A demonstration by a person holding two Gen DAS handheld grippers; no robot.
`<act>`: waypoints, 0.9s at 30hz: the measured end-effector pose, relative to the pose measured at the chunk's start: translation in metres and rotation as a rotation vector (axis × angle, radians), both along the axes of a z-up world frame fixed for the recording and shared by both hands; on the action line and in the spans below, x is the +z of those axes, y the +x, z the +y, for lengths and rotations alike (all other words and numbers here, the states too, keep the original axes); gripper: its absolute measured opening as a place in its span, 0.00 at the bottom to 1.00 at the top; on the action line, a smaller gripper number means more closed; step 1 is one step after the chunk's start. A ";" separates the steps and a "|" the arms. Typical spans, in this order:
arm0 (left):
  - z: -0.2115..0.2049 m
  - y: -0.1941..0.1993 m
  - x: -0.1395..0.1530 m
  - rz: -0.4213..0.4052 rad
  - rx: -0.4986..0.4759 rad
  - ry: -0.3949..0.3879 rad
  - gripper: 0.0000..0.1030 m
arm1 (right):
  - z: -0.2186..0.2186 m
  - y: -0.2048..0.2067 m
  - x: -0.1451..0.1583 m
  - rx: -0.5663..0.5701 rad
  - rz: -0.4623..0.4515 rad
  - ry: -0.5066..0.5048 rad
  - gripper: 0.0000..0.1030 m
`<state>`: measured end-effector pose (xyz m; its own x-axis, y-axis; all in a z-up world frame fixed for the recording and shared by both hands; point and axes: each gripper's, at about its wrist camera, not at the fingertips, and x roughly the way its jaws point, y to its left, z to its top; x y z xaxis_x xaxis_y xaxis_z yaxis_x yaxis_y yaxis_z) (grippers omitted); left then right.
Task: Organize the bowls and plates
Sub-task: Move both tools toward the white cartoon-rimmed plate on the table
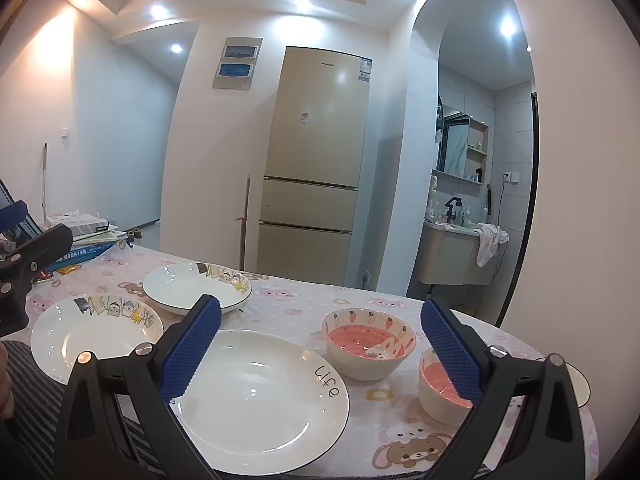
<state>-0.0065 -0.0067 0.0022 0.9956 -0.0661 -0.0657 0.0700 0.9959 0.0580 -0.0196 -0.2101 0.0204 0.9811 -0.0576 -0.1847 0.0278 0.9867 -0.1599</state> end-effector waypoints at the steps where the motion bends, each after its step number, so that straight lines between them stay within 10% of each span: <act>1: 0.000 -0.001 -0.001 -0.004 -0.001 0.003 1.00 | 0.000 0.000 0.000 -0.001 -0.001 0.000 0.97; 27: 0.005 -0.005 0.008 -0.010 0.064 0.006 1.00 | -0.003 0.001 0.001 0.008 0.003 0.019 0.97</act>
